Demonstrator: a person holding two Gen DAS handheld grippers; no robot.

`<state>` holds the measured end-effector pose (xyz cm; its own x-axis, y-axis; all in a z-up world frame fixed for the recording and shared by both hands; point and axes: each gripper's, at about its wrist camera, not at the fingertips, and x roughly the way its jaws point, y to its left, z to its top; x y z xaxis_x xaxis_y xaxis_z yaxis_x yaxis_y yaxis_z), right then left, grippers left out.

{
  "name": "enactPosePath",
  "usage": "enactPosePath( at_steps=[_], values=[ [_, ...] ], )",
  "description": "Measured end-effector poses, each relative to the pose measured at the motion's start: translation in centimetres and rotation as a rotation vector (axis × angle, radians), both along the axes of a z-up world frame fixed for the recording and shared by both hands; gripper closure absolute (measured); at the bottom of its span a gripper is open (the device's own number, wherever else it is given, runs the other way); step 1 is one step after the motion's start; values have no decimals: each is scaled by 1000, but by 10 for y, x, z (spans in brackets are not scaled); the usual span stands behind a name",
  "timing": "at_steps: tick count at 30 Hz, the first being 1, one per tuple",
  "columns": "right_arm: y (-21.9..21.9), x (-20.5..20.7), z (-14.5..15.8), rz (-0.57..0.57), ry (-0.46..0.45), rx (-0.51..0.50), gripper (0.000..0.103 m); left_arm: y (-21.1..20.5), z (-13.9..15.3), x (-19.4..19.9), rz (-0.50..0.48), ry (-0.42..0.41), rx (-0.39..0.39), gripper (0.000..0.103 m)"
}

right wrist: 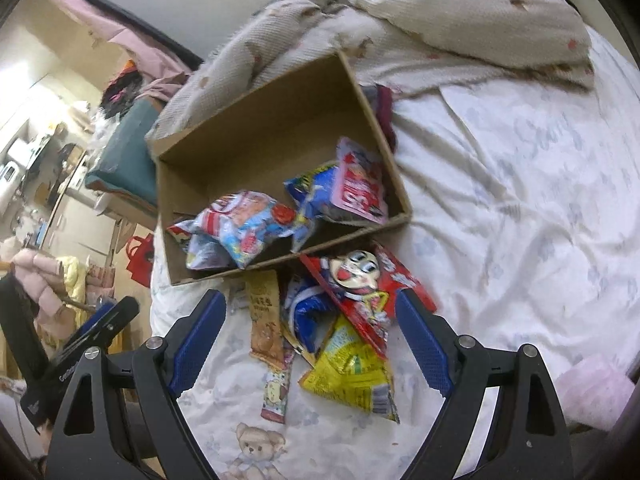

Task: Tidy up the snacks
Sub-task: 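Withdraw both tools from the box toward the remaining snacks, then grasp the red cartoon-face bag with the right tool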

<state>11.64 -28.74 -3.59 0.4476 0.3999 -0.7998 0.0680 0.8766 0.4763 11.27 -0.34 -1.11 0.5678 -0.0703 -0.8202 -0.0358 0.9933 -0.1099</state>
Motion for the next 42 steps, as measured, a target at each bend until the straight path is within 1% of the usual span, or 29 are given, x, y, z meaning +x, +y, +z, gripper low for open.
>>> enactPosePath(
  at_steps=[3, 7, 8, 10, 12, 15, 17, 19, 20, 21, 22, 23, 24, 25, 27, 29, 30, 33, 35, 38, 39, 42],
  values=[
    [-11, 2, -12, -43, 58, 29, 14, 3, -2, 0, 11, 12, -12, 11],
    [-23, 6, -36, -96, 171, 50, 14, 5, -5, 1, 18, 23, -2, 11],
    [-24, 8, -43, -104, 202, 59, 14, 6, -7, 1, 22, 32, -6, 11],
    [-23, 11, -51, -101, 235, 52, 14, 8, -11, 3, 27, 47, -11, 11],
    [-17, 19, -57, -82, 253, 1, 14, 9, -14, 3, 30, 58, -12, 11],
    [4, 39, -67, 22, 285, -96, 14, 9, -16, 5, 32, 71, -24, 11],
    [15, 47, -72, 60, 286, -160, 14, 8, -18, 6, 29, 79, -31, 11],
    [26, 56, -79, 104, 284, -244, 14, 7, -20, 8, 26, 85, -36, 11],
    [30, 59, -82, 123, 285, -280, 17, 6, -21, 8, 24, 90, -39, 11],
    [32, 60, -85, 135, 286, -303, 24, 5, -22, 8, 22, 94, -40, 11],
    [34, 61, -89, 149, 293, -327, 29, 4, -23, 9, 19, 97, -40, 11],
    [34, 61, -91, 152, 298, -330, 36, 3, -24, 9, 17, 102, -40, 11],
    [33, 59, -92, 155, 297, -325, 42, 2, -25, 9, 15, 106, -40, 11],
    [33, 57, -90, 159, 290, -334, 45, 1, -26, 9, 13, 109, -42, 11],
    [34, 52, -84, 175, 258, -375, 53, 0, -28, 9, 8, 115, -46, 11],
    [31, 45, -77, 170, 238, -377, 58, -2, -29, 9, 5, 123, -47, 11],
    [26, 39, -72, 158, 227, -362, 60, -2, -30, 10, 4, 127, -50, 11],
    [14, 22, -55, 129, 205, -304, 64, -4, -33, 9, 4, 139, -57, 11],
    [7, 9, -40, 111, 172, -277, 64, -6, -36, 8, 5, 147, -48, 11],
    [-5, -7, -18, 79, 118, -208, 65, -14, -47, 5, -5, 187, -39, 11],
    [-6, -13, -8, 70, 86, -158, 65, -16, -50, 3, -9, 199, -40, 11],
    [-3, -23, 9, 68, 10, -88, 65, -27, -63, -3, -37, 242, -37, 11]
  ],
)
